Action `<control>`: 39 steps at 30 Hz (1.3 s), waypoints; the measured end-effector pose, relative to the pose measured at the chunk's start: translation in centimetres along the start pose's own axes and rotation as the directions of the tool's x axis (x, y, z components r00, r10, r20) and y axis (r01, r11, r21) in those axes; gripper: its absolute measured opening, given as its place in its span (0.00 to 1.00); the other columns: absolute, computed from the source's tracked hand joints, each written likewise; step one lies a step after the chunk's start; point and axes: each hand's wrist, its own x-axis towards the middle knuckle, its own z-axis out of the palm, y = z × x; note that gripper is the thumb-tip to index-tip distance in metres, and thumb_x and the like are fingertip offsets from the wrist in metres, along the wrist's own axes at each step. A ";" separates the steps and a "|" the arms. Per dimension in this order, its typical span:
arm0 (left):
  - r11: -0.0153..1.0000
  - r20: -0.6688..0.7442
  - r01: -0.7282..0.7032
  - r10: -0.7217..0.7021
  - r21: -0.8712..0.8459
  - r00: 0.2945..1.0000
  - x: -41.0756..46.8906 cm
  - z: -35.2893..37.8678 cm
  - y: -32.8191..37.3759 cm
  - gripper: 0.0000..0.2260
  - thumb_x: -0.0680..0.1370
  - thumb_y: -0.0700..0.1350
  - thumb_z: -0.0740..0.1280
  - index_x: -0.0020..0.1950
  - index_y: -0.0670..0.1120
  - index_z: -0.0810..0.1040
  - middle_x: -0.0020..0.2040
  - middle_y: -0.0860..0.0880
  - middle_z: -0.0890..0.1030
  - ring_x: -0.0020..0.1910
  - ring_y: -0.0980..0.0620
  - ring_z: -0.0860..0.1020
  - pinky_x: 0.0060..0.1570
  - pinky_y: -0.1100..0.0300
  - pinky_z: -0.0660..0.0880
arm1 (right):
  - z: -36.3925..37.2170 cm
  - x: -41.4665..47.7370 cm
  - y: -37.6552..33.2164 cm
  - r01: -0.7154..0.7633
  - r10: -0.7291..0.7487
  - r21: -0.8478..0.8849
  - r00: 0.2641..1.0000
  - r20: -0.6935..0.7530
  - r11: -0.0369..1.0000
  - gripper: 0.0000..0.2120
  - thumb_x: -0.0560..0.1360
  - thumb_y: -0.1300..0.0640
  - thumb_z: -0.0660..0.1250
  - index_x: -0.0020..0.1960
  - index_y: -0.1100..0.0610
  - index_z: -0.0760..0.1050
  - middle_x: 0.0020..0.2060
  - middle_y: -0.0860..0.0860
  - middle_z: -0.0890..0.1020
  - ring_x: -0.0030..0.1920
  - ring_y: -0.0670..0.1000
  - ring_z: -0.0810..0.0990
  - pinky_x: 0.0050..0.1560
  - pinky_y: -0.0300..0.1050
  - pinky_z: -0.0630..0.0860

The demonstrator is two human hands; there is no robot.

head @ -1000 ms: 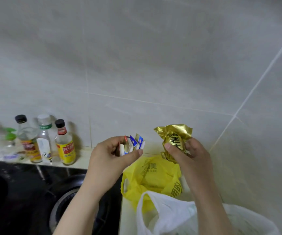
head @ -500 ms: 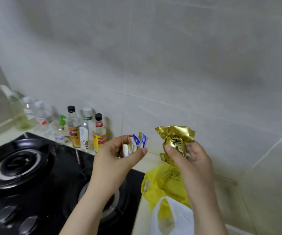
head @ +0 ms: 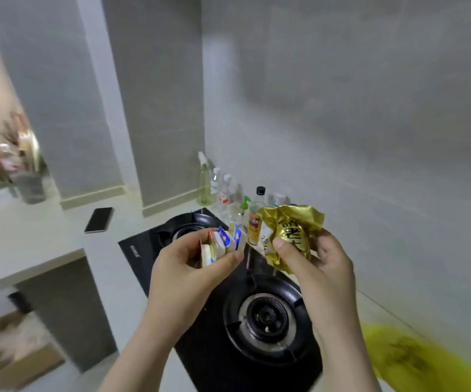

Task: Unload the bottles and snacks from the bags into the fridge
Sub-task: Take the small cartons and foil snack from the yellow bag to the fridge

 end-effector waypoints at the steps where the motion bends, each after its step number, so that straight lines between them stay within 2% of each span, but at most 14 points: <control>1: 1.000 -0.036 0.000 0.000 0.007 0.999 -0.1 -1.7 0.0 0.09 0.66 0.45 0.77 0.46 0.53 0.84 0.38 0.54 0.85 0.38 0.55 0.83 0.40 0.60 0.80 | 1.6 -0.2 -0.5 0.011 -0.011 0.001 0.999 0.039 1.000 0.15 0.68 0.48 0.75 0.53 0.47 0.79 0.49 0.45 0.84 0.50 0.47 0.83 0.54 0.54 0.79; 3: 1.000 -0.112 0.002 0.000 0.013 0.994 -0.4 -5.3 0.2 0.09 0.67 0.44 0.77 0.46 0.51 0.84 0.38 0.53 0.85 0.36 0.56 0.82 0.37 0.64 0.78 | 5.2 -0.8 -1.4 0.028 -0.030 0.019 0.993 0.118 0.999 0.16 0.67 0.46 0.75 0.53 0.46 0.78 0.49 0.44 0.84 0.50 0.46 0.83 0.55 0.55 0.79; 6: 1.000 -0.229 -0.004 0.008 0.019 0.973 -1.0 -11.6 0.3 0.09 0.67 0.43 0.77 0.46 0.52 0.84 0.39 0.54 0.85 0.36 0.57 0.82 0.36 0.68 0.78 | 11.4 -2.5 -2.7 0.036 -0.053 0.076 0.970 0.237 0.996 0.16 0.68 0.48 0.76 0.55 0.46 0.78 0.49 0.43 0.84 0.52 0.46 0.82 0.57 0.54 0.78; 10: 1.000 -0.395 -0.010 0.014 0.013 0.919 -2.7 -20.4 0.7 0.11 0.67 0.44 0.77 0.48 0.51 0.83 0.41 0.54 0.85 0.41 0.59 0.83 0.36 0.70 0.75 | 20.0 -5.7 -5.0 0.019 -0.088 0.166 0.901 0.425 0.986 0.15 0.69 0.53 0.75 0.54 0.47 0.78 0.49 0.44 0.84 0.51 0.45 0.83 0.55 0.50 0.80; 14: 1.000 -0.535 -0.001 0.012 0.022 0.845 -5.1 -27.9 0.9 0.12 0.67 0.44 0.76 0.49 0.52 0.83 0.42 0.54 0.85 0.43 0.55 0.83 0.42 0.59 0.80 | 27.2 -9.4 -6.9 -0.007 -0.133 0.242 0.818 0.560 0.970 0.15 0.69 0.56 0.76 0.54 0.47 0.79 0.48 0.45 0.84 0.50 0.48 0.83 0.52 0.53 0.81; 17: 1.000 -0.640 -0.004 0.014 0.017 0.768 -7.3 -32.3 0.6 0.12 0.67 0.42 0.76 0.49 0.50 0.83 0.42 0.52 0.86 0.42 0.53 0.83 0.38 0.62 0.80 | 31.6 -12.1 -7.9 -0.012 -0.150 0.244 0.757 0.636 0.970 0.19 0.69 0.53 0.76 0.57 0.46 0.77 0.50 0.44 0.82 0.52 0.48 0.82 0.53 0.53 0.81; 19: 1.000 -0.704 -0.004 0.018 0.022 0.710 -8.8 -34.8 0.6 0.15 0.65 0.44 0.77 0.50 0.49 0.83 0.42 0.51 0.86 0.41 0.53 0.83 0.39 0.61 0.79 | 34.4 -13.6 -8.5 -0.024 -0.164 0.256 0.708 0.687 0.966 0.20 0.68 0.52 0.76 0.59 0.46 0.76 0.51 0.44 0.82 0.52 0.47 0.82 0.53 0.51 0.81; 21: 1.000 -0.761 0.007 0.018 0.029 0.648 -10.3 -36.8 0.6 0.17 0.63 0.47 0.76 0.51 0.49 0.83 0.42 0.52 0.86 0.41 0.55 0.83 0.40 0.60 0.78 | 37.0 -15.1 -9.1 -0.025 -0.198 0.280 0.646 0.737 0.960 0.19 0.68 0.52 0.76 0.58 0.45 0.76 0.49 0.42 0.82 0.50 0.44 0.82 0.51 0.46 0.81; 25: 0.995 -0.864 0.039 0.058 0.089 0.500 -13.0 -40.0 0.8 0.11 0.66 0.42 0.76 0.47 0.52 0.84 0.40 0.53 0.85 0.39 0.57 0.82 0.39 0.59 0.79 | 41.7 -18.3 -10.2 -0.076 -0.236 0.312 0.492 0.838 0.947 0.18 0.69 0.51 0.75 0.58 0.43 0.75 0.49 0.41 0.81 0.50 0.42 0.80 0.47 0.38 0.79; 27: 0.990 -0.911 0.068 0.087 0.124 0.403 -14.4 -41.1 1.0 0.10 0.67 0.40 0.76 0.45 0.52 0.84 0.39 0.54 0.85 0.37 0.58 0.82 0.37 0.62 0.79 | 44.0 -20.0 -10.6 -0.116 -0.264 0.334 0.399 0.878 0.935 0.16 0.69 0.52 0.75 0.54 0.42 0.76 0.46 0.40 0.82 0.48 0.42 0.81 0.46 0.39 0.80; 29: 0.987 -0.951 0.085 0.105 0.136 0.291 -16.0 -42.0 1.6 0.10 0.67 0.39 0.76 0.44 0.52 0.84 0.37 0.53 0.85 0.36 0.58 0.81 0.34 0.66 0.77 | 46.2 -21.7 -11.2 -0.156 -0.294 0.349 0.294 0.910 0.924 0.15 0.68 0.53 0.76 0.52 0.41 0.77 0.46 0.41 0.82 0.47 0.43 0.82 0.48 0.45 0.82; 31: 0.982 -0.972 0.108 0.131 0.154 0.193 -17.4 -42.6 2.5 0.10 0.67 0.38 0.76 0.43 0.52 0.85 0.39 0.52 0.85 0.37 0.58 0.81 0.36 0.66 0.78 | 48.1 -23.6 -12.0 -0.202 -0.322 0.360 0.198 0.926 0.911 0.15 0.68 0.53 0.76 0.52 0.42 0.78 0.46 0.43 0.82 0.46 0.45 0.83 0.49 0.49 0.82; 36: 0.965 -0.981 0.194 0.188 0.177 -0.038 -21.6 -43.1 4.4 0.10 0.67 0.38 0.76 0.43 0.53 0.84 0.40 0.54 0.86 0.39 0.59 0.82 0.38 0.66 0.77 | 50.2 -29.1 -14.5 -0.324 -0.418 0.394 -0.005 0.908 0.860 0.14 0.68 0.55 0.76 0.49 0.42 0.78 0.42 0.37 0.82 0.44 0.42 0.82 0.43 0.39 0.80; 39: 0.952 -0.964 0.240 0.229 0.192 -0.136 -24.3 -42.4 5.5 0.12 0.68 0.38 0.76 0.43 0.55 0.85 0.40 0.54 0.86 0.40 0.57 0.82 0.40 0.64 0.78 | 49.9 -32.4 -15.5 -0.366 -0.451 0.384 -0.119 0.884 0.848 0.14 0.68 0.56 0.76 0.52 0.45 0.79 0.42 0.41 0.83 0.44 0.44 0.83 0.47 0.44 0.81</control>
